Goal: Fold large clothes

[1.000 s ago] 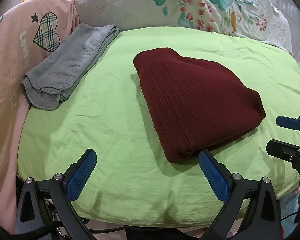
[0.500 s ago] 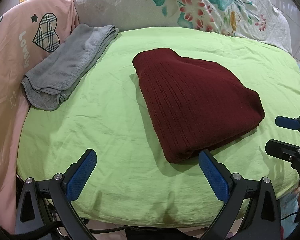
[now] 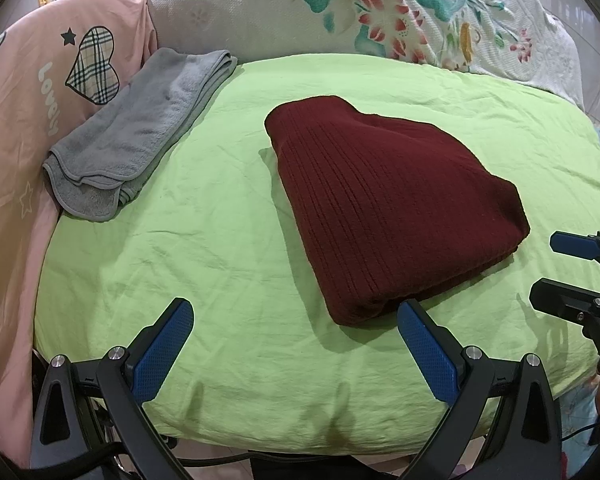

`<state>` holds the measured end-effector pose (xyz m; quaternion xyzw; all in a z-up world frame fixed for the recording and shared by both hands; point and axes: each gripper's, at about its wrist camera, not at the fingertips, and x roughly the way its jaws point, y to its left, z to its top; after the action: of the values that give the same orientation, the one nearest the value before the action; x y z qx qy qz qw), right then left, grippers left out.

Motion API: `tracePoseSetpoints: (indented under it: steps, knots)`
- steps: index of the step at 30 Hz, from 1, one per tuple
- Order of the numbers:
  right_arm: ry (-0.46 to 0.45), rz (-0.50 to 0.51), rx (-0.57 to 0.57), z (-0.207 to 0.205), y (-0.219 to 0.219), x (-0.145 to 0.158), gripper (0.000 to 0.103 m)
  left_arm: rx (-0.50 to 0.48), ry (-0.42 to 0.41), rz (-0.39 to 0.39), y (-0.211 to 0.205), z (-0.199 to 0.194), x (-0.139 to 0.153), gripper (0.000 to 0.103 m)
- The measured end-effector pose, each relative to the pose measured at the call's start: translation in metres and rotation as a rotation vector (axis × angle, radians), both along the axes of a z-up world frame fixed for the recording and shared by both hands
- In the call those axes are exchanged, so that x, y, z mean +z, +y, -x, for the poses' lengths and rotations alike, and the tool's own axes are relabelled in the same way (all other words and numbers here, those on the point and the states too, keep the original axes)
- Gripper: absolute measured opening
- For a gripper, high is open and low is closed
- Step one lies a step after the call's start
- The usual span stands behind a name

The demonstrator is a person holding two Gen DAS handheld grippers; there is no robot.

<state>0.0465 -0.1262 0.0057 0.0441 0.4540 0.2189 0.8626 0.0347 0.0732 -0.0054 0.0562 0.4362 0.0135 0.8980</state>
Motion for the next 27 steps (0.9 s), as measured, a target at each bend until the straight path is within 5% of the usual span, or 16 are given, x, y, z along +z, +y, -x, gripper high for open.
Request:
tracePoseSetpoints:
  steps: [27]
  knots:
    - [-0.009,-0.009,0.000,0.0003,-0.0011,0.0056,0.103,-0.020,-0.004,0.008,0.0014,0.0031,0.0038,0.102]
